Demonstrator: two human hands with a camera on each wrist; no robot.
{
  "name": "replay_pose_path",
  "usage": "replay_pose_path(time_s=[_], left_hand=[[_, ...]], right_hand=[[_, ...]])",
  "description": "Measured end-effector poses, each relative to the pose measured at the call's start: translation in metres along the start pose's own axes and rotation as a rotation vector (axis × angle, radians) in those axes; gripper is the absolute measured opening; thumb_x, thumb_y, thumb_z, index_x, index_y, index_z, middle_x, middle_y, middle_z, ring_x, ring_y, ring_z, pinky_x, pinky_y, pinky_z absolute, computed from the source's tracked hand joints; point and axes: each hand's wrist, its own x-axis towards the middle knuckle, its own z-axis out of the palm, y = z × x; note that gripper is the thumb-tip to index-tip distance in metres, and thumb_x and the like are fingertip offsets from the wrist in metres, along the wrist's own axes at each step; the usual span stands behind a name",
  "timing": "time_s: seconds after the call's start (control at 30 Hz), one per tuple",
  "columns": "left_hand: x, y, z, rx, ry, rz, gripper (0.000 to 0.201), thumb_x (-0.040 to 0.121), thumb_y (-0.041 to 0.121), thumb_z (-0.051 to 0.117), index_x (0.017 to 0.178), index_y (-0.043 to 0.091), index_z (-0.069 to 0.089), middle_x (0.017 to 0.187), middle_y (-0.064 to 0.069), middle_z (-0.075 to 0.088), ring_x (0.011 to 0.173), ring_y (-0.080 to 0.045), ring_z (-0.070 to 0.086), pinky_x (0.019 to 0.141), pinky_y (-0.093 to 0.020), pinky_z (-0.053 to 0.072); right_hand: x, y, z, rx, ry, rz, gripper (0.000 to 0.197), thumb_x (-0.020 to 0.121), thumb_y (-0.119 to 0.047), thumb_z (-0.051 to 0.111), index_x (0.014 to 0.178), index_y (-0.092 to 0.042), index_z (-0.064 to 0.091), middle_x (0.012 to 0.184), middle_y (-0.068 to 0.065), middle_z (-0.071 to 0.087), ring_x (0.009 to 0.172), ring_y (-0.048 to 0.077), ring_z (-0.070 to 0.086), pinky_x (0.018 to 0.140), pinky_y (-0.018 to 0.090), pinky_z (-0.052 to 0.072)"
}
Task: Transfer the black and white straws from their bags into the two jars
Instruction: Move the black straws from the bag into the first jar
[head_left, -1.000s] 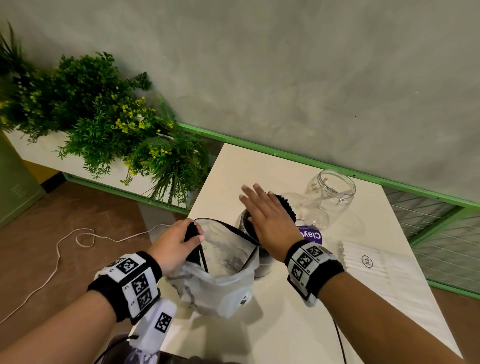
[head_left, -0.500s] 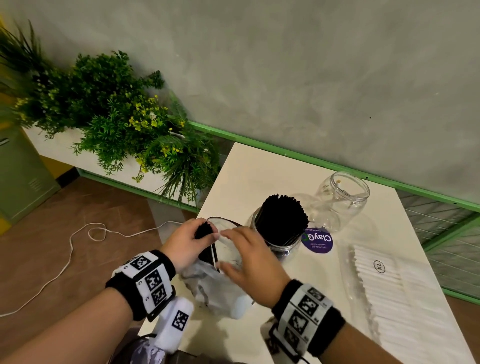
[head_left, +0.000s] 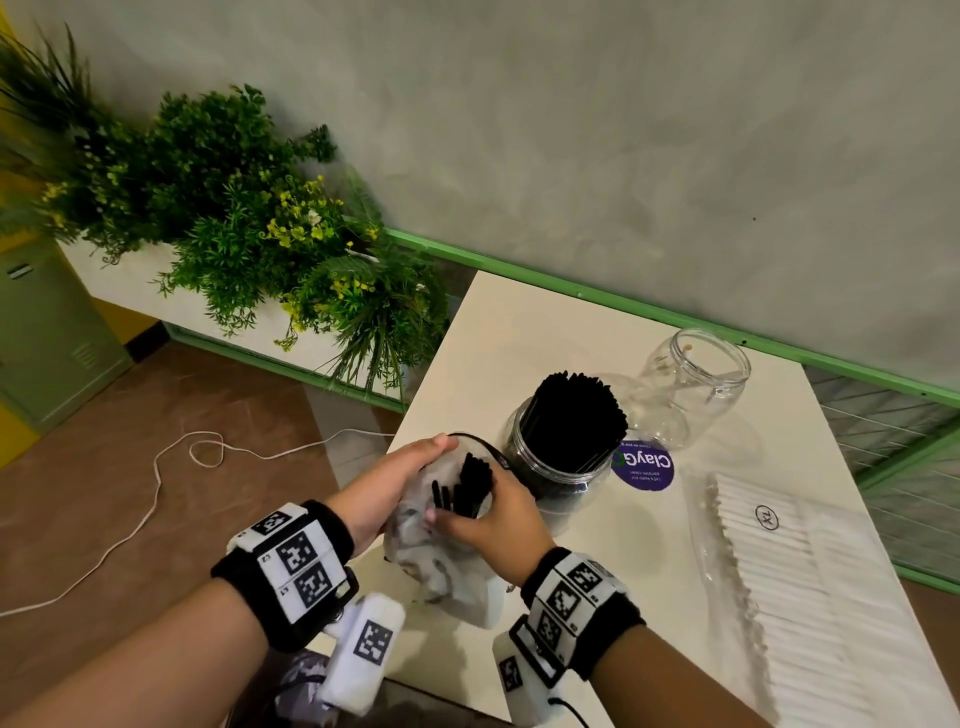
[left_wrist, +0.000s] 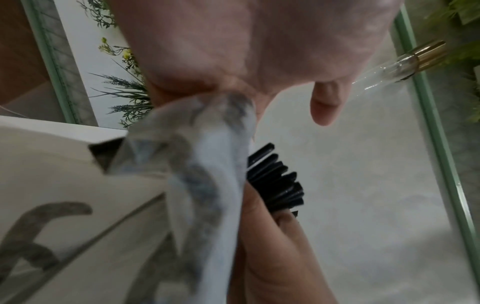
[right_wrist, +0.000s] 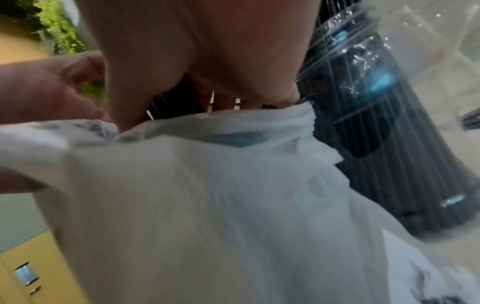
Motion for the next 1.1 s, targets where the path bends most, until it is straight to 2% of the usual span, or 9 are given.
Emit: replay_pose_path(time_s=[0.13, 0.3, 0.4, 0.5, 0.57, 0.67, 0.83, 1.0, 1.1], left_hand=[[0.000, -0.004, 0.000, 0.124, 0.035, 0.065, 0.041, 0.076, 0.019, 0.061, 0.116, 0.021, 0.062, 0.127, -0.002, 0.060, 0.119, -0.017, 0.054, 0.107, -0.035, 0.039], [-0.001, -0.017, -0.009, 0.382, 0.078, 0.228, 0.064, 0.077, -0.015, 0.044, 0.118, 0.033, 0.056, 0.121, -0.005, 0.060, 0.081, -0.029, 0.060, 0.068, -0.034, 0.048], [-0.001, -0.022, -0.018, 0.471, 0.169, 0.330, 0.066, 0.079, -0.019, 0.039, 0.117, 0.030, 0.060, 0.118, -0.002, 0.062, 0.068, -0.010, 0.062, 0.059, -0.021, 0.048], [-0.001, -0.030, -0.026, 0.691, 0.253, 0.401, 0.057, 0.082, -0.004, 0.044, 0.112, 0.041, 0.061, 0.120, 0.003, 0.060, 0.091, -0.008, 0.058, 0.077, -0.017, 0.046], [-0.004, -0.035, -0.024, 0.882, 0.207, 0.362, 0.044, 0.078, 0.032, 0.050, 0.119, 0.047, 0.054, 0.126, 0.011, 0.054, 0.115, -0.014, 0.047, 0.096, -0.029, 0.041], [-0.004, -0.054, -0.010, 1.322, 0.030, 0.283, 0.092, 0.063, 0.074, 0.049, 0.144, 0.036, 0.027, 0.139, 0.012, 0.038, 0.120, -0.017, 0.035, 0.101, -0.032, 0.034], [0.006, -0.104, 0.008, 1.662, -0.089, 0.157, 0.111, 0.072, 0.059, 0.065, 0.150, 0.024, -0.006, 0.151, 0.000, 0.017, 0.131, -0.027, 0.028, 0.104, -0.040, 0.035], [0.016, -0.148, 0.010, 1.724, -0.063, 0.006, 0.103, 0.078, 0.060, 0.056, 0.150, 0.015, -0.001, 0.150, -0.005, 0.019, 0.129, -0.031, 0.029, 0.098, -0.043, 0.041], [0.022, -0.159, 0.016, 1.728, 0.025, -0.009, 0.097, 0.078, 0.060, 0.054, 0.150, 0.015, 0.006, 0.153, -0.006, 0.014, 0.131, -0.030, 0.024, 0.100, -0.042, 0.037]], right_hand=[[-0.002, -0.003, 0.000, 0.060, 0.060, 0.051, 0.018, 0.064, -0.033, 0.064, 0.075, -0.038, 0.050, 0.073, -0.009, 0.061, 0.069, 0.012, 0.058, 0.073, 0.041, 0.052], [-0.012, -0.002, -0.008, 0.193, 0.150, -0.014, 0.007, 0.078, -0.021, 0.061, 0.082, -0.019, 0.056, 0.073, -0.002, 0.061, 0.067, 0.013, 0.055, 0.069, 0.036, 0.051], [-0.022, -0.001, -0.028, 0.196, 0.206, -0.092, 0.009, 0.083, -0.012, 0.060, 0.084, -0.020, 0.057, 0.076, -0.012, 0.060, 0.073, 0.009, 0.056, 0.073, 0.023, 0.047], [-0.033, 0.015, -0.039, -0.029, 0.242, -0.119, 0.005, 0.080, -0.021, 0.063, 0.083, -0.019, 0.061, 0.081, -0.010, 0.061, 0.082, 0.016, 0.056, 0.075, 0.026, 0.046], [-0.041, 0.028, -0.039, -0.106, 0.197, -0.085, 0.010, 0.077, -0.027, 0.063, 0.080, -0.018, 0.062, 0.082, -0.005, 0.061, 0.083, 0.016, 0.055, 0.076, 0.030, 0.046], [-0.051, 0.043, -0.033, -0.067, 0.062, -0.001, 0.009, 0.076, -0.027, 0.065, 0.078, -0.019, 0.062, 0.083, 0.001, 0.061, 0.080, 0.019, 0.058, 0.076, 0.042, 0.049], [-0.054, 0.056, -0.032, 0.035, 0.047, 0.198, 0.022, 0.069, -0.040, 0.067, 0.083, -0.023, 0.061, 0.088, 0.001, 0.066, 0.085, 0.023, 0.064, 0.080, 0.048, 0.051], [-0.057, 0.066, -0.052, 0.220, 0.099, 0.281, 0.013, 0.075, 0.000, 0.073, 0.085, -0.002, 0.064, 0.084, 0.000, 0.069, 0.084, 0.012, 0.066, 0.080, 0.025, 0.049], [-0.061, 0.061, -0.076, 0.249, 0.052, 0.273, 0.009, 0.079, 0.006, 0.069, 0.083, -0.002, 0.068, 0.083, -0.001, 0.068, 0.082, 0.005, 0.064, 0.078, 0.015, 0.046]])
